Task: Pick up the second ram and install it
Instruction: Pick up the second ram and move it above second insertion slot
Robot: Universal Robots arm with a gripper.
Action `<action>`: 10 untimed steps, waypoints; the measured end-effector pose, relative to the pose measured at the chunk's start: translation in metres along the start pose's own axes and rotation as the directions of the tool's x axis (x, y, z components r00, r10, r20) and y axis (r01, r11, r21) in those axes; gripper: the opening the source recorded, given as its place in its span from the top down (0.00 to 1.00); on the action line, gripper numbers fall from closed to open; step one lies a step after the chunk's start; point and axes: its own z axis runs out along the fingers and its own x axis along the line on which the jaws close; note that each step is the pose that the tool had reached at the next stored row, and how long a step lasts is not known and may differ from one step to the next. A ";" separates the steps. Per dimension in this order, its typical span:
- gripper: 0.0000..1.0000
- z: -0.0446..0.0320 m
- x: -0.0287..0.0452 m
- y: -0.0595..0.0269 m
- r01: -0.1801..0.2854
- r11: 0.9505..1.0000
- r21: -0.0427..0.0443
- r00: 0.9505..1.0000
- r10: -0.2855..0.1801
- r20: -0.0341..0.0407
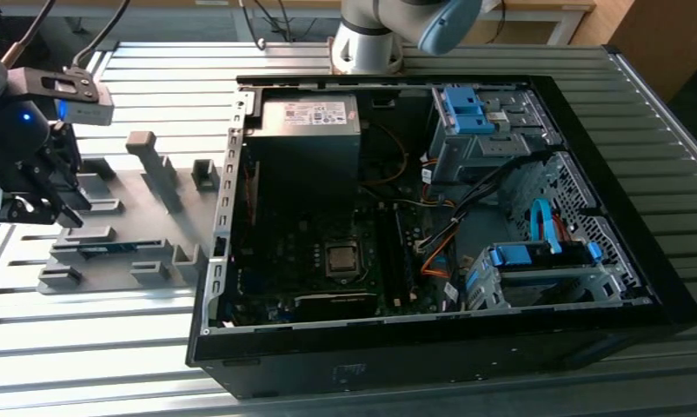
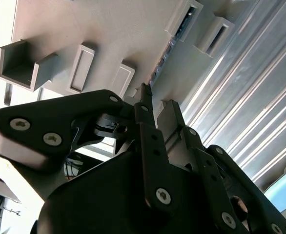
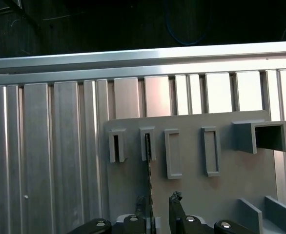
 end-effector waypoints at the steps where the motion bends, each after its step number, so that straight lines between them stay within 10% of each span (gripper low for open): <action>1: 0.67 0.0009 0.0005 -0.0001 0.000 1.000 0.000 1.000 0.000 0.000; 10: 0.67 0.0112 0.0037 0.0001 0.008 1.000 0.000 1.000 -0.008 0.000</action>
